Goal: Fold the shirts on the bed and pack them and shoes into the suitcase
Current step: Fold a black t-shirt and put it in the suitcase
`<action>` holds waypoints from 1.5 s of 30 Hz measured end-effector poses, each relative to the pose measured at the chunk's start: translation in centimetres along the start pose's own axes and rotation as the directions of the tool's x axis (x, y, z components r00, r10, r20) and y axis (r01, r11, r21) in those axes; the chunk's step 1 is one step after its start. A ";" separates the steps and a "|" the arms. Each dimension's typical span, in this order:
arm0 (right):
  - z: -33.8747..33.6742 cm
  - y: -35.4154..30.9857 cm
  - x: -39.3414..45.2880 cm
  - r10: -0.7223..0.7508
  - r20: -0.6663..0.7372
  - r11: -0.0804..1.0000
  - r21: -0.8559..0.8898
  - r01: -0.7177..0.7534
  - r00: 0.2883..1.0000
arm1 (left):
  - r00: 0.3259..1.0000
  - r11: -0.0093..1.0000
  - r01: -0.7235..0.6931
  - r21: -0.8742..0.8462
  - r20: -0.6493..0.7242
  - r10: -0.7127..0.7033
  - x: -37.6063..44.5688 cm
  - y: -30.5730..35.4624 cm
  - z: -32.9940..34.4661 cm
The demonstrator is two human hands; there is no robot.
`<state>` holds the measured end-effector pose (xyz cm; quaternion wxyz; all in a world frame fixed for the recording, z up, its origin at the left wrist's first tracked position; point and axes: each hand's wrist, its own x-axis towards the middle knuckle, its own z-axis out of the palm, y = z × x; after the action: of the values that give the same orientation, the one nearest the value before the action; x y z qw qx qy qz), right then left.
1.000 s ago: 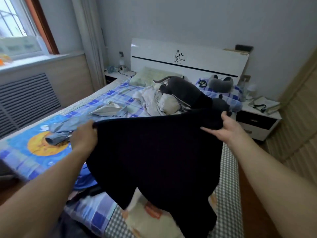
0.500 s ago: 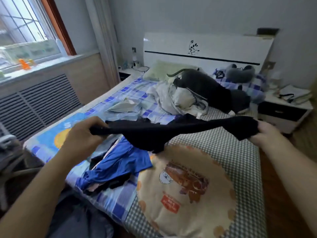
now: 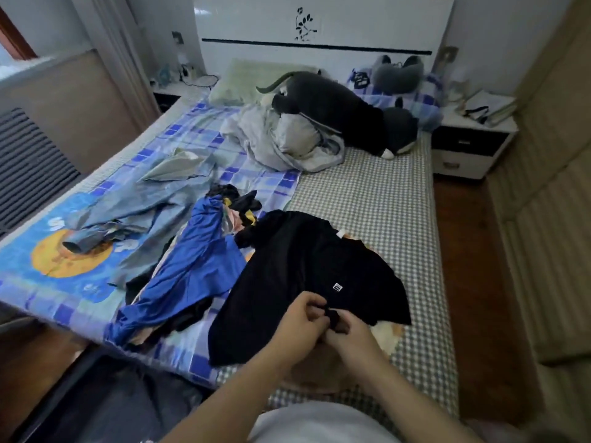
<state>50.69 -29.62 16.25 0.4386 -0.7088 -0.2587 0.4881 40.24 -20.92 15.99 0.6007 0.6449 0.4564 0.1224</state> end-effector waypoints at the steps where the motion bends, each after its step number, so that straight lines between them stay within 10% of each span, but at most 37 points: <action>1: -0.9 -0.2 0.0 -0.008 -0.041 0.999 0.051 0.010 0.999 | 0.999 0.991 0.016 -0.131 0.031 -0.012 -0.2 0.1 0.0; 4: -2.0 -0.2 -0.5 -0.004 -0.092 0.989 0.144 0.017 0.996 | 1.000 0.970 -0.012 -0.241 0.017 0.016 -0.6 0.4 0.1; 14: -1.8 -0.5 -2.2 0.008 0.016 0.951 0.309 -0.012 1.000 | 0.955 0.951 -0.275 0.143 -0.071 0.287 -1.6 -0.1 1.6; 25: -1.6 0.1 -2.3 -0.034 -0.016 0.986 0.161 0.036 0.999 | 0.969 0.970 -0.209 0.128 -0.109 0.223 -1.6 -1.4 -0.3; 35: -1.1 -0.1 -1.9 -0.077 -0.113 0.996 0.044 0.082 0.991 | 0.888 0.850 -0.392 0.351 -0.096 0.449 -2.3 -1.8 0.2; 39: -1.7 0.0 -1.8 -0.197 -0.261 0.935 -0.339 0.101 0.945 | 0.931 0.888 -0.308 0.343 -0.083 0.355 -2.2 -1.6 0.2; 45: -1.5 -1.8 -1.8 -0.342 -0.052 0.574 -0.802 0.165 0.938 | 0.897 0.828 -0.436 0.353 0.098 0.431 -1.8 0.8 0.1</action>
<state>51.43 -30.75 18.90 0.1719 -0.8291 -0.4999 0.1820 39.66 -22.23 17.40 0.4295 0.8327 0.3087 0.1640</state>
